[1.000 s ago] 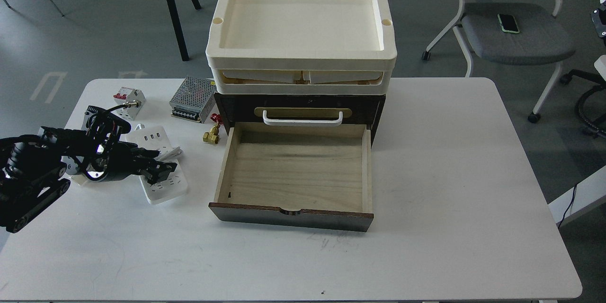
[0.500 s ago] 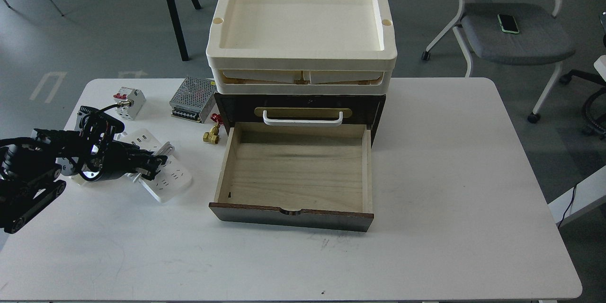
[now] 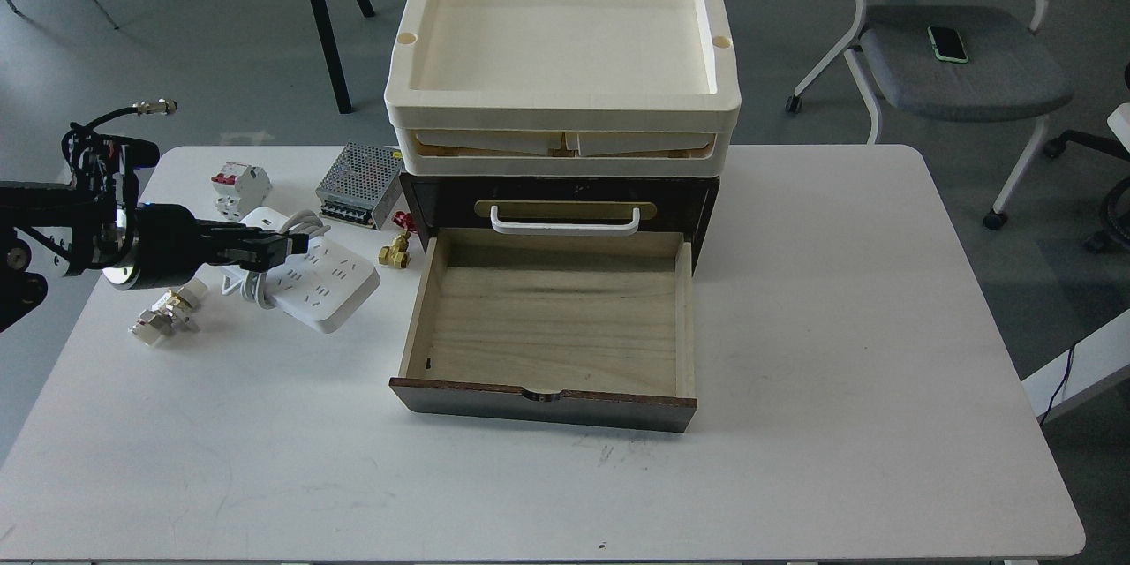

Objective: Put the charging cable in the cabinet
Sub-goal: 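Lift the power strip with its cable and carry it toward the open drawer, then lower the power strip into the open wooden drawer and release it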

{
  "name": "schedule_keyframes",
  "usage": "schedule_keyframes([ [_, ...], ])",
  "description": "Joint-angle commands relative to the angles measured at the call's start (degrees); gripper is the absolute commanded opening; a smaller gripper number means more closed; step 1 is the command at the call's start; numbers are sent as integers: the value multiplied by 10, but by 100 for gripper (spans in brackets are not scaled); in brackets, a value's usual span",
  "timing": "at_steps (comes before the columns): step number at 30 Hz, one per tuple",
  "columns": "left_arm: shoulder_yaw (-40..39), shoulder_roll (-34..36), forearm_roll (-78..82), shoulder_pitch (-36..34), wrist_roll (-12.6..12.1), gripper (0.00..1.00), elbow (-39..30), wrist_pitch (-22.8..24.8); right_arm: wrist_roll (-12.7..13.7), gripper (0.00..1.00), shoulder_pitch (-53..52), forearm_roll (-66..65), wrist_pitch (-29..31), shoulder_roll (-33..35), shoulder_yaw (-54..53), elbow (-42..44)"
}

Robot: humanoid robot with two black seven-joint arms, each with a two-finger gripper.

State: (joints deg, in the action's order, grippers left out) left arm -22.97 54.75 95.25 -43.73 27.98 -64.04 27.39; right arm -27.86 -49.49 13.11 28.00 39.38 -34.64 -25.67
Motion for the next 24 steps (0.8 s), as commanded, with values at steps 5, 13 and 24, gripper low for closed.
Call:
schedule_keyframes([
  [5,6,117,-231,8,0,0,-216,6,-1,100,4,1,0,0,-1,1],
  [13,8,-24,-325,27,0,0,-244,-13,-1,100,6,1,0,1,-1,2],
  [24,12,-177,-326,51,0,0,-59,-8,-1,100,26,2,0,5,-2,14],
])
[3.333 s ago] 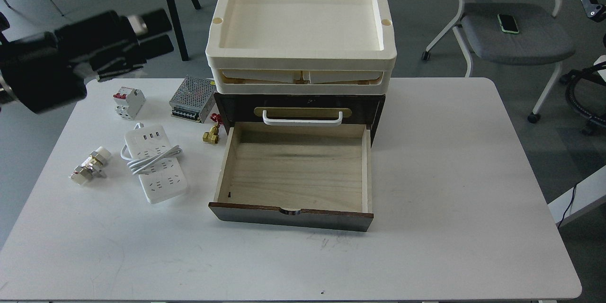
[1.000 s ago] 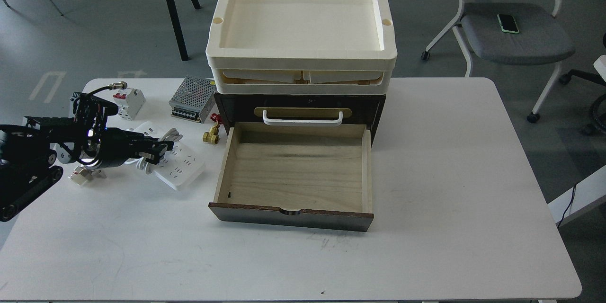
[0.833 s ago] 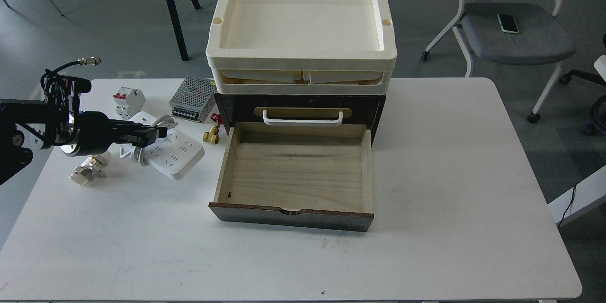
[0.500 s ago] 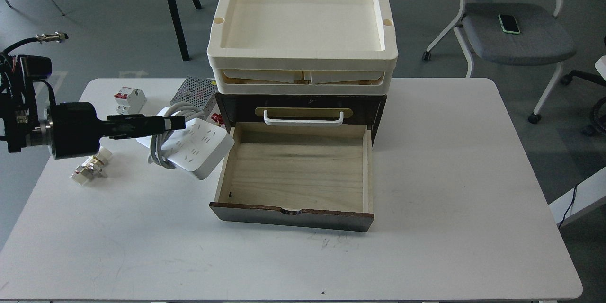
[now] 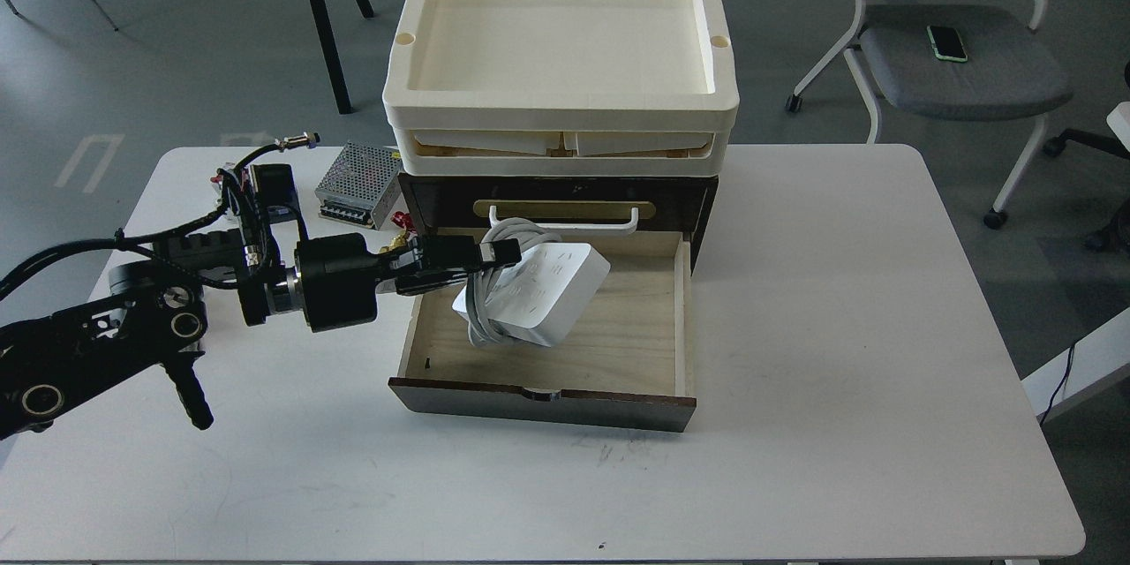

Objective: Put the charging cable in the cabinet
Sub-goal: 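Lower the power strip into the open wooden drawer and release it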

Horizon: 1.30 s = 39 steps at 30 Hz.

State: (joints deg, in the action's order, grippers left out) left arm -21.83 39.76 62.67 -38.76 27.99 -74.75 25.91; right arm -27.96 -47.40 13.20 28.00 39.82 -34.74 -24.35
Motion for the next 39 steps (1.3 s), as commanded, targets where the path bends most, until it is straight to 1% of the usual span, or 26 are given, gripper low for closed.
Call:
schedule_keyframes([
  [1,3,-40,1,1,0,0,70,13,0,100,7,1,0,0,-1,3],
  [5,26,-78,3,1,0,0,151,21,0,100,8,2,0,-1,-3,3],
  [7,33,-94,3,1,0,0,175,21,0,100,8,2,0,-1,-3,2],
  [14,31,-125,-4,2,0,0,195,14,0,100,8,2,0,-1,-3,3],
  [18,31,-149,-3,2,0,0,217,15,0,100,8,2,0,-1,-3,3],
  [21,32,-158,-3,2,0,6,228,15,0,100,8,2,0,0,-4,3],
  [24,32,-165,-3,5,0,15,232,14,0,100,9,3,0,0,-4,4],
  [25,32,-167,-3,6,0,16,232,14,0,100,10,3,0,0,-4,4],
  [27,32,-172,-3,7,0,19,242,14,0,100,13,3,0,0,-3,4],
  [31,33,-191,-2,10,0,20,263,15,0,100,16,3,0,0,-4,4],
  [34,33,-192,0,14,0,22,263,15,0,100,18,3,0,0,-4,4],
  [39,23,-193,-3,12,0,36,257,16,0,100,19,3,0,0,-4,4],
])
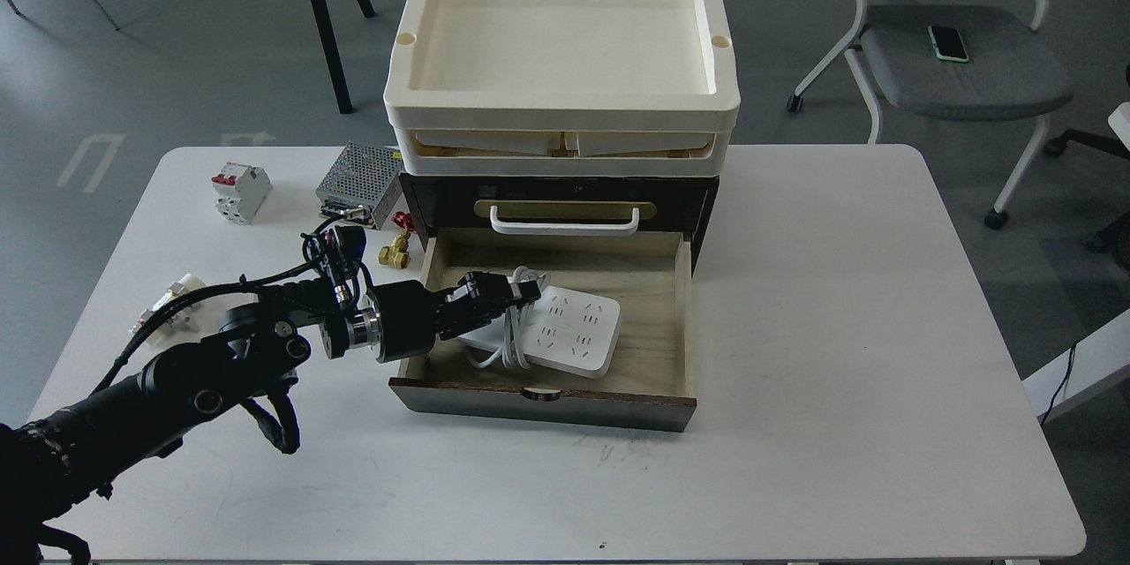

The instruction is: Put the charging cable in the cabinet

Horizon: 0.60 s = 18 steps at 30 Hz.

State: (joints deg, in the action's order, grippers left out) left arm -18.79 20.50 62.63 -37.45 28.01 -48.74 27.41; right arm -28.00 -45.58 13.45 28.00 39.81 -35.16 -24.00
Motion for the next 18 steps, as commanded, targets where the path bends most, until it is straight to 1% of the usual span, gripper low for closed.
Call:
schedule_keyframes([
  [1,-10,1,-2,-3,0,46,-3,4,0,100,1,0,0,0,0,0],
  [3,-21,2,-9,-4,0,76,-5,6,0,100,1,0,0,0,0,0],
  [5,-39,10,-24,-2,0,84,-5,6,0,100,1,0,0,0,0,-1],
  [6,-43,15,-28,-2,0,91,-5,6,0,100,1,0,0,0,-1,0],
  [7,-46,20,-29,-1,0,95,-5,6,0,100,1,0,0,0,-2,0],
  [10,-46,52,-29,-1,0,98,-5,6,0,100,1,0,0,0,-3,0],
  [13,-44,75,-29,-1,0,99,-5,6,0,100,1,0,0,0,-3,0],
  [18,-44,86,-29,4,0,99,-5,6,0,100,1,0,0,-1,-4,-1],
])
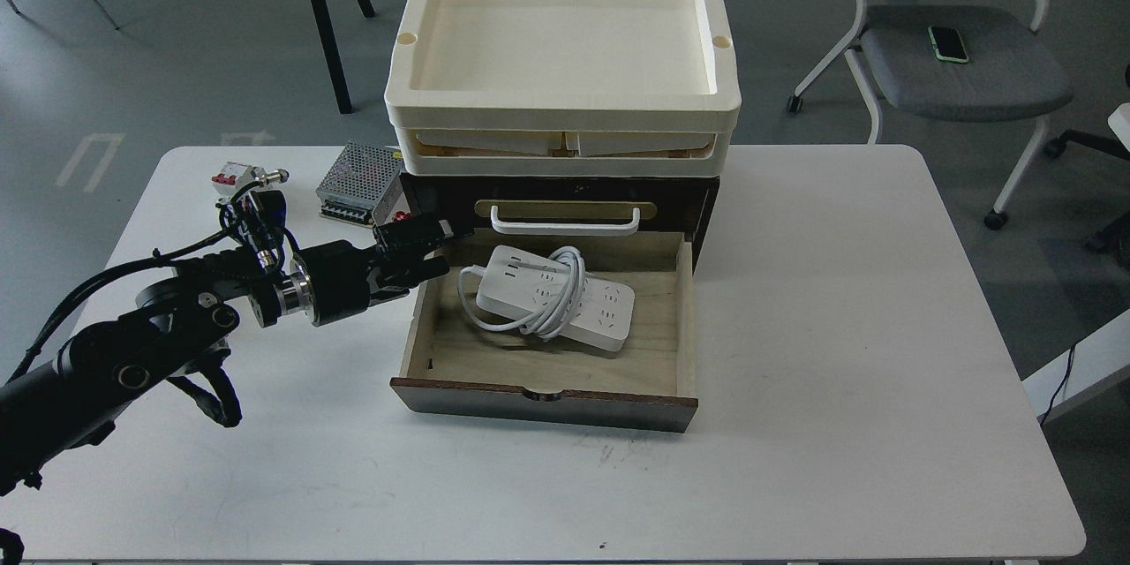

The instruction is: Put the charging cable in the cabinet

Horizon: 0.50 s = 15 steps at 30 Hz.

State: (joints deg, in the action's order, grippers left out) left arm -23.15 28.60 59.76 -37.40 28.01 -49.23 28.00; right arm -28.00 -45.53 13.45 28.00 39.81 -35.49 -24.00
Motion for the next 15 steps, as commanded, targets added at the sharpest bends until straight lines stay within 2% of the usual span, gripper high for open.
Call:
schedule_keyframes([
  [1,-1,8,-1,7,0,99,0,0,0,100,0,0,0,-1,0,-1],
  [7,-10,113,-62,15,0,99,-32,0,0,100,0,0,0,0,-3,-3],
  [11,-48,159,-231,15,0,99,-28,0,0,100,-1,1,0,-5,-18,-20],
  [15,-118,161,-424,10,0,99,22,0,0,100,1,2,0,-8,-41,-127],
])
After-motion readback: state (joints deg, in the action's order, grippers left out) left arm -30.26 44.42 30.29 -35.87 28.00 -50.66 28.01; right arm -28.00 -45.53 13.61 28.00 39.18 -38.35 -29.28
